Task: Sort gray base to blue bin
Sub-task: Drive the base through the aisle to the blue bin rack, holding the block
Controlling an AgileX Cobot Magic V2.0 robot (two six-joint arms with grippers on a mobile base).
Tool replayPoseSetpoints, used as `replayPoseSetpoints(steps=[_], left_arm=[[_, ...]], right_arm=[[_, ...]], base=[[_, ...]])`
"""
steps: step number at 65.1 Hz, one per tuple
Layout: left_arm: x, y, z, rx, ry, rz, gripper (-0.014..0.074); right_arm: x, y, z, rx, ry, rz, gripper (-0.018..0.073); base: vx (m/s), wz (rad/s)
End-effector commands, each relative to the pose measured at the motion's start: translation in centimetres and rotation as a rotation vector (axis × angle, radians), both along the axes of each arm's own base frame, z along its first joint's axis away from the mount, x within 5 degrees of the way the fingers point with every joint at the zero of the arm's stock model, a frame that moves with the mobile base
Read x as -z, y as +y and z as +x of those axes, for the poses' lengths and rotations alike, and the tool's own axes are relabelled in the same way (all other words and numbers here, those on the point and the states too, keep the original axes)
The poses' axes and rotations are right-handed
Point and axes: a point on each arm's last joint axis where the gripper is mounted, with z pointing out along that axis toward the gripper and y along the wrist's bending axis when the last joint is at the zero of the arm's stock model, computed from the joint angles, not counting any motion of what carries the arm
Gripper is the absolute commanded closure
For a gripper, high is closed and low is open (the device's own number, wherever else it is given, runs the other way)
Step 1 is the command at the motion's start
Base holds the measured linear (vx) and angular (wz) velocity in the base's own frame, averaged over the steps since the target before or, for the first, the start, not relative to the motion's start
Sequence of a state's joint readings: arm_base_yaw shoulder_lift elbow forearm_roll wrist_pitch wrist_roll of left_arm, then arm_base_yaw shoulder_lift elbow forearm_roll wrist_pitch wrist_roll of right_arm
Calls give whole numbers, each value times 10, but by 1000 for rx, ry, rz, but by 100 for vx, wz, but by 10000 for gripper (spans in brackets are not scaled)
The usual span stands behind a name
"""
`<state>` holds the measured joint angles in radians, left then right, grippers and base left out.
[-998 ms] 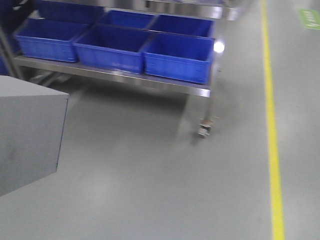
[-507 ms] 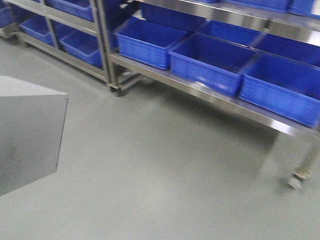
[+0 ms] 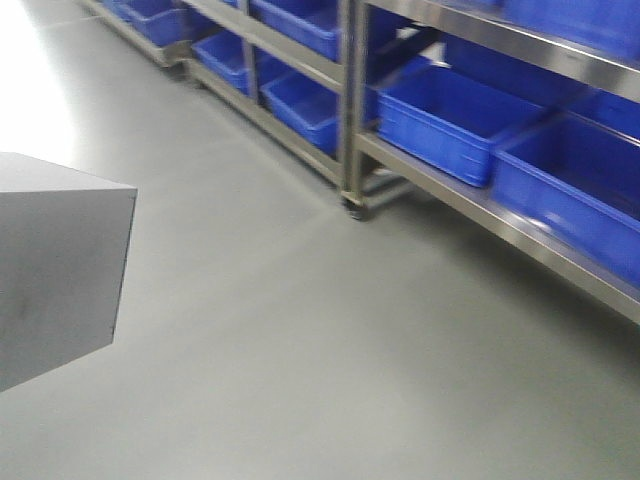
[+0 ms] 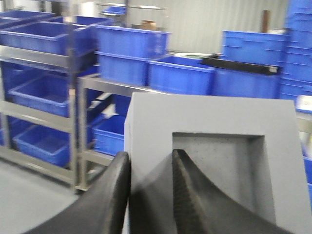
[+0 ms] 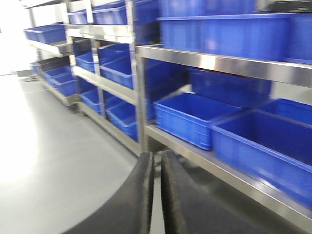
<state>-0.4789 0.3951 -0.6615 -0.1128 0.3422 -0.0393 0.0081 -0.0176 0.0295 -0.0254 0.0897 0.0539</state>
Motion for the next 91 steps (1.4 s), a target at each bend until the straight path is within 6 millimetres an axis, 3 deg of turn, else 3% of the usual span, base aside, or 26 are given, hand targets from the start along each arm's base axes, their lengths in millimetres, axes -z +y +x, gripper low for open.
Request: replayPoseSetpoints(steps=[1, 44, 91], left_arm=[[-19, 1, -2, -4, -106, -74, 592], [-19, 1, -2, -4, -105, -73, 592], [-19, 1, -2, -4, -106, -74, 592]], right_arm=[[-7, 0, -1, 3, -81, -12, 564], [-7, 0, -1, 3, -80, -12, 564], [-7, 0, -1, 3, -81, -12, 564]], base=[[39, 57], [42, 56], [50, 20]])
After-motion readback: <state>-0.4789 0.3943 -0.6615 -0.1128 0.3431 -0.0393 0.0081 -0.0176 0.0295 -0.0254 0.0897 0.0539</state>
